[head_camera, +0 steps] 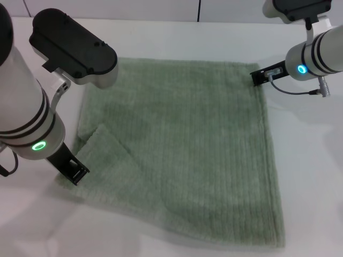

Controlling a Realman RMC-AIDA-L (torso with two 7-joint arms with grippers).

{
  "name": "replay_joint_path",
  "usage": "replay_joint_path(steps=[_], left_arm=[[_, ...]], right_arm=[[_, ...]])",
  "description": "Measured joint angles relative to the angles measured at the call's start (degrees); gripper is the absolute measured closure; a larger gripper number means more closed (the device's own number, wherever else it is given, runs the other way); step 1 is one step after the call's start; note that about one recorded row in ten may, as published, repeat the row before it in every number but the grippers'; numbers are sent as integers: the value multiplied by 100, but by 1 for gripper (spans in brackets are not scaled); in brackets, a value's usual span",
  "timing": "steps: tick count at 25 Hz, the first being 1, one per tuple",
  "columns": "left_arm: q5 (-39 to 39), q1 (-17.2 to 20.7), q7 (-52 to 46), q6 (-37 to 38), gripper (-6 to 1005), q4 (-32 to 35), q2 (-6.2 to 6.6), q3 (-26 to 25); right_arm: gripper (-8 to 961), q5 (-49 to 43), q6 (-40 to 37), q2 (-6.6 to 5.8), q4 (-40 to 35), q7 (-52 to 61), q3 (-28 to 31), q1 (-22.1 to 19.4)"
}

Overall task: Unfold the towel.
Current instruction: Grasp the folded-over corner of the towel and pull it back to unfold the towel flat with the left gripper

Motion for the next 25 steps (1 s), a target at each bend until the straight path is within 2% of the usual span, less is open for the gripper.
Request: replay_joint_path(steps=[25], left_arm=[[0,-20,-65,-71,957,66,-3,38]], right_arm=[[953,101,-172,31,-142,-1,-186,49]])
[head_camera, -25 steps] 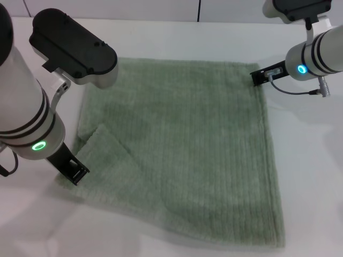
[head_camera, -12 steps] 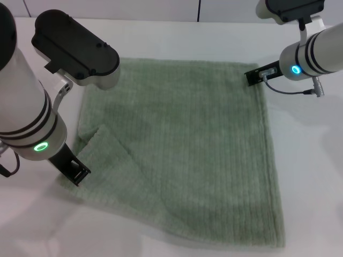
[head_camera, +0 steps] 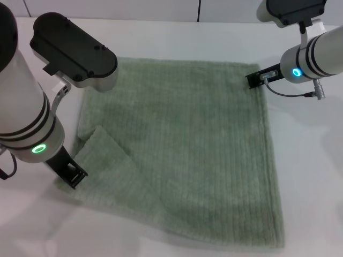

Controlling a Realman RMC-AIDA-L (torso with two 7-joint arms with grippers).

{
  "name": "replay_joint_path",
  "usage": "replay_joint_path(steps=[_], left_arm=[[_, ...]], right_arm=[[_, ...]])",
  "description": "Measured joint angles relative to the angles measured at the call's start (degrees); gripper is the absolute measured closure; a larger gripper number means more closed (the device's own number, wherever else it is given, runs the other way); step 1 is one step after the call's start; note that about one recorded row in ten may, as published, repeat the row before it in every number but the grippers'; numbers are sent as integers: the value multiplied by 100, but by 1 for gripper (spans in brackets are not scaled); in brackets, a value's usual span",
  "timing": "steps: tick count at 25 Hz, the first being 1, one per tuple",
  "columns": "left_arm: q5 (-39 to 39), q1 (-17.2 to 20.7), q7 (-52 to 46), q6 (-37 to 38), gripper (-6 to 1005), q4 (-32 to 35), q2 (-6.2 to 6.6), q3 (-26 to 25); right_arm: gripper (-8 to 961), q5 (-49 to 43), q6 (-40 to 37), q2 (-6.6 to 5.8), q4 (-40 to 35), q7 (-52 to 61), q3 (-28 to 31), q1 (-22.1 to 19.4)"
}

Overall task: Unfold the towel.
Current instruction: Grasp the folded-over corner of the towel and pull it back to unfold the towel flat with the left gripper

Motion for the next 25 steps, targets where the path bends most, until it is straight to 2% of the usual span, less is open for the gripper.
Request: replay_joint_path(steps=[16,18,23,25], left_arm=[[1,-27,-275,-195,951,297,-1,67],[1,-59,-421,-169,906,265,30,270],[3,-222,-468,72,780,381,63,356],[8,-299,-467,317,722,465,162,327]], right_arm=[[954,-9,41,-8,1,0,-9,2],[954,-14,43,-9,1,0,-9,4],[953,-19,101,-9,65,0,-9,-3],[953,-29,195,-9,231,0,-9,-44]])
